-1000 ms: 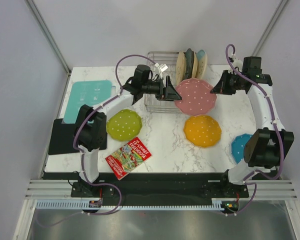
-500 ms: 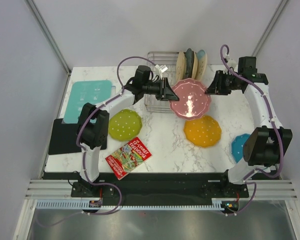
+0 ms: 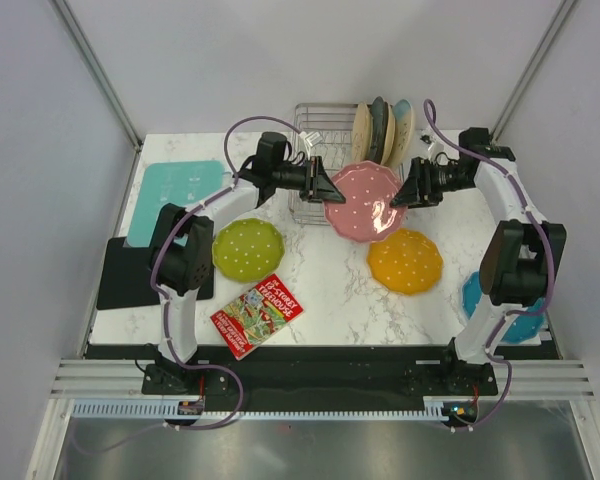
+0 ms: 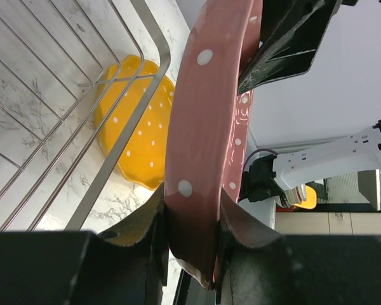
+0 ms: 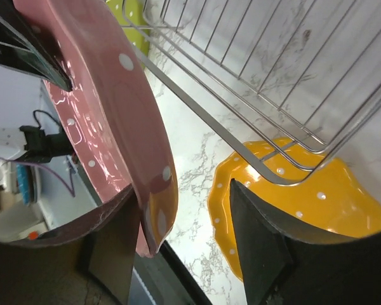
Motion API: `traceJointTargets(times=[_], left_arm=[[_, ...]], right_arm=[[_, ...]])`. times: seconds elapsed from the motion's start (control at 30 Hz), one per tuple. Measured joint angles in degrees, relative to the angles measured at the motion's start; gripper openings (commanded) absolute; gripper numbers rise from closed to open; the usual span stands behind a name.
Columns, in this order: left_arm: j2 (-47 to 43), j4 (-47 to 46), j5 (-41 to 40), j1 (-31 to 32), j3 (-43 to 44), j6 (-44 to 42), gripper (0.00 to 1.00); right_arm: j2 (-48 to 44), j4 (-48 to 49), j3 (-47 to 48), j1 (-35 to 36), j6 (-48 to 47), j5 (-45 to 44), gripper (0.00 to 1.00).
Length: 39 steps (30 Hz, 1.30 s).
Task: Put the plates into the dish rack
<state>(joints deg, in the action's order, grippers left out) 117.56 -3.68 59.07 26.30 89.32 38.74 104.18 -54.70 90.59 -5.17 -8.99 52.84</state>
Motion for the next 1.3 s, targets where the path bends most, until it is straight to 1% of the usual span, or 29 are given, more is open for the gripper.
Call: traceJointTargets(times=[0.07,0.2,0.23,0.27,0.33,0.37,0.43,0.47,0.5,0.53,0.57,0.6,0.63,0.7,0.8,0.93,1.03,1.07,1.1,1.13,1.17,1.2,1.3], left_arm=[[0.09,0.22,0.0,0.02,0.0,0.0,0.02],[0.94,0.04,0.35,0.17,0.0,0.0,0.02],[1.01,0.09,0.52,0.24,0.0,0.02,0.02],[1.01,0.07,0.66,0.33,0.0,0.02,0.02],[1.01,-0.31,1.03,0.52,0.0,0.02,0.02],[1.01,-0.35,1.05,0.59,0.0,0.0,0.02],[1.01,-0.39,1.16,0.74,0.0,-0.04,0.02],[1.01,-0.42,1.25,0.61,0.0,-0.26,0.02],[1.03,-0.7,1.4,0.42,0.0,-0.37,0.02],[1.07,-0.81,1.57,0.35,0.02,-0.37,0.06],[1.09,-0.85,1.7,0.28,0.02,-0.48,0.14],[1.11,-0.81,1.7,0.28,0.09,-0.59,0.41],[1.16,-0.72,1.66,0.28,0.13,-0.76,0.5],[1.33,0.26,1.2,0.28,0.52,-1.6,0.65],[1.36,3.26,-0.48,0.04,2.16,-5.01,0.72],[1.33,8.9,-4.28,-2.27,7.02,-11.54,0.77],[0.24,11.96,-8.41,-6.38,10.03,-16.22,0.76],[-0.94,13.14,-11.3,-8.74,10.4,-18.32,0.73],[-1.9,13.75,-13.44,-10.4,10.47,-19.71,0.57],[-3.06,14.56,-16.11,-12.2,10.45,-21.16,0.45],[-4.28,15.19,-18.99,-14.14,10.27,-22.6,0.31],[-5.73,15.52,-22.45,-16.22,9.51,-24.44,0.03],[-8.31,15.96,-29.7,-19.43,6.71,-26.38,0.02]], right_arm=[[2.27,-1.99,0.66,0.07,-1.88,2.14,0.63],[4.35,-4.09,1.68,0.24,-3.91,4.98,0.58],[4.68,-4.22,2.05,0.46,-4.26,5.66,0.55],[5.01,-4.39,2.45,0.7,-4.48,6.27,0.49],[5.35,-4.76,3.17,1.36,-4.72,8.0,0.43],[5.38,-4.79,3.34,1.68,-4.81,8.44,0.37],[5.4,-4.81,3.48,2.27,-4.87,9.14,0.31],[5.4,-5.46,3.56,2.36,-4.63,9.64,0.24],[5.4,-5.79,3.58,2.32,-4.46,10.56,0.2],[5.4,-5.68,3.58,2.32,-4.57,10.91,0.15],[5.4,-5.79,3.61,2.32,-4.55,11.06,0.07],[5.38,-5.77,3.61,2.32,-4.55,11.15,0.04],[5.38,-5.75,3.61,2.32,-4.55,11.08,0.01],[5.27,-5.7,3.61,2.36,-4.63,10.49,0.0],[4.44,-5.86,3.61,2.82,-4.9,6.97,0.0],[0.87,-7.41,4.0,3.04,-5.42,1.9,0.0],[-2.38,-9.2,6.29,3.04,-5.31,-0.85,0.0],[-3.69,-9.62,8.0,3.04,-4.87,-1.73,0.0],[-4.55,-9.55,9.09,3.04,-4.37,-2.27,0.0],[-5.66,-8.96,10.43,3.04,-2.89,-3.15,0.0],[-6.69,-8.15,11.72,3.04,-1.05,-4.24,0.0],[-7.69,-6.88,12.76,3.04,0.96,-5.4,0.0],[-10.14,-1.62,14.69,3.69,7.43,-11.08,0.0]])
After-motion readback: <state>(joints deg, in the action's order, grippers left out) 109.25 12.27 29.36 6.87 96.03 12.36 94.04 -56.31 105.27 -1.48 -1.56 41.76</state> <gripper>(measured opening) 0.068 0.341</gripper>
